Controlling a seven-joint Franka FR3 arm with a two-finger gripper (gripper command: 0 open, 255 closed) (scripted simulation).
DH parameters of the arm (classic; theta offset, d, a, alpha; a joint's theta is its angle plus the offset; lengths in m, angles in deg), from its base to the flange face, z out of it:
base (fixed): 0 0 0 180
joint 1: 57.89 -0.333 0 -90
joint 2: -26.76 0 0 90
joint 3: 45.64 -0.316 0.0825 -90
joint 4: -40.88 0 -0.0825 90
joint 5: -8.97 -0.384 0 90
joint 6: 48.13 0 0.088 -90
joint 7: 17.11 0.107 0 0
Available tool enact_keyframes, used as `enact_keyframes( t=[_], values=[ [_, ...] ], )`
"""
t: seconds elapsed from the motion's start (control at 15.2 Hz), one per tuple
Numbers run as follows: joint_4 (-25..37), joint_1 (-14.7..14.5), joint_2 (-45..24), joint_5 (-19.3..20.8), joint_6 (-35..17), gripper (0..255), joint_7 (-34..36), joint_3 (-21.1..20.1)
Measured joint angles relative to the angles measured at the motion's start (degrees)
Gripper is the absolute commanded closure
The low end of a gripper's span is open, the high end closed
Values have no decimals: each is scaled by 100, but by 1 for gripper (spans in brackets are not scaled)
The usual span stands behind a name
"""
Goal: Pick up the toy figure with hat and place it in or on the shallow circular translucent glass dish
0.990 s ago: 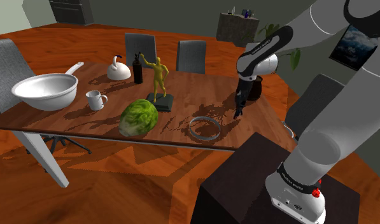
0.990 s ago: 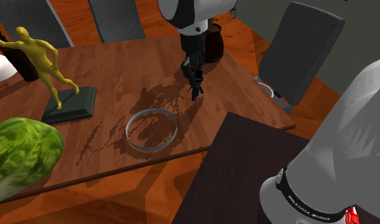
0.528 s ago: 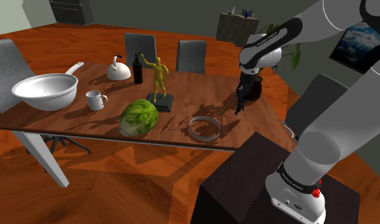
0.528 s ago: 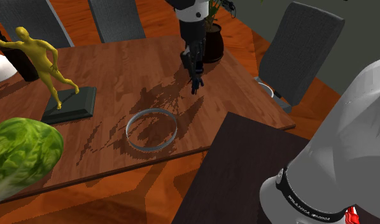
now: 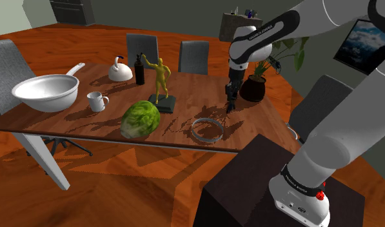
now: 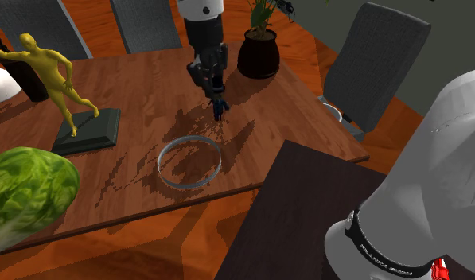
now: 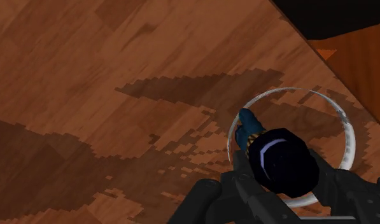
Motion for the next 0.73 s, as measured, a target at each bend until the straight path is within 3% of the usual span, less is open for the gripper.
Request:
enact_keyframes(
  t=[0.53,0.73],
  values=[
    [850,-495,-496,-253,368,255,869,-541],
    [777,-534,-589,-276,205,255,939,-582]
  ],
)
